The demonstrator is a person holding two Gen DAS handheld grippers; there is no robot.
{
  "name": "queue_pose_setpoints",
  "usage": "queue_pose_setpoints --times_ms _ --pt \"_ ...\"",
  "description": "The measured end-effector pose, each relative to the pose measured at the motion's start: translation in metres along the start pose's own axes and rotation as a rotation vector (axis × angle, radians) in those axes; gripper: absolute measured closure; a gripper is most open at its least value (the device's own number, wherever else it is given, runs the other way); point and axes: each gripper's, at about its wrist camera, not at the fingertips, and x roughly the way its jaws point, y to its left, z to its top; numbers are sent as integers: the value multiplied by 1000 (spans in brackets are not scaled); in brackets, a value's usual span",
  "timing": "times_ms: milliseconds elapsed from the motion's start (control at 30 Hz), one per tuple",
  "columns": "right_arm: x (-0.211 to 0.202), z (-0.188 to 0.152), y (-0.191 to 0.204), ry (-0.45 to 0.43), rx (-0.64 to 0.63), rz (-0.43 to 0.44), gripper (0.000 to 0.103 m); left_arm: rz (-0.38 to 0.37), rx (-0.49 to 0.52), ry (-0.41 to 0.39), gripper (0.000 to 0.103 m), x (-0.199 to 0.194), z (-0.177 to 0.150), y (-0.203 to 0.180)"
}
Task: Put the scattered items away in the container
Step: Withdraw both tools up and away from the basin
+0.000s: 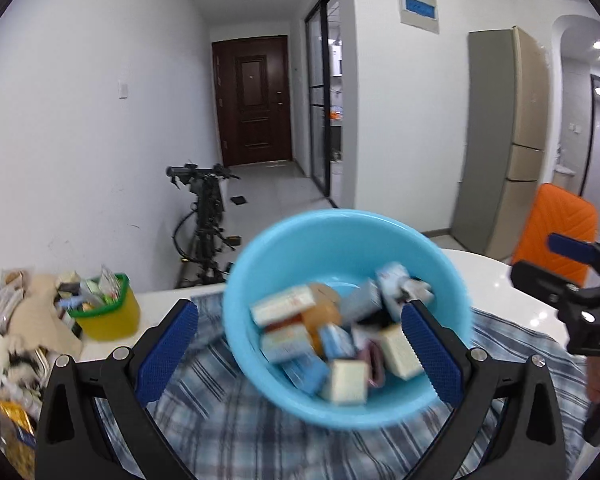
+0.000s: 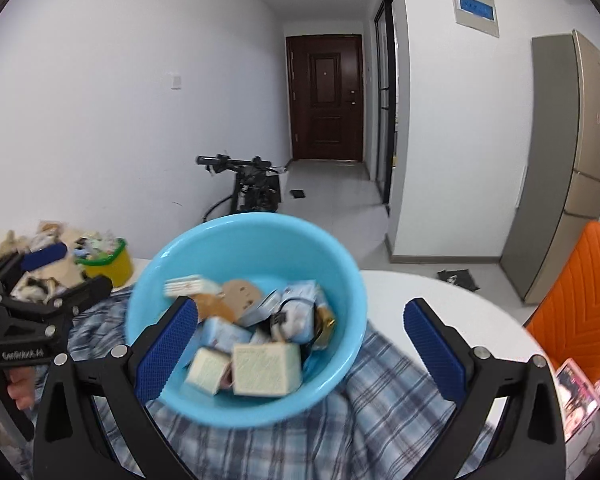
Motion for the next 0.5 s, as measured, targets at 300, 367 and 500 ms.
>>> queue_pose_setpoints --times_ms 300,367,500 --pt "-63 -28 10 -74 10 49 0 32 18 -50 0 -84 -40 -30" --pt "-79 -37 15 -93 0 70 0 29 14 -71 0 -99 -47 -32" --pt "-101 -52 25 -94 -20 116 0 -22 31 -115 0 -134 -62 -40"
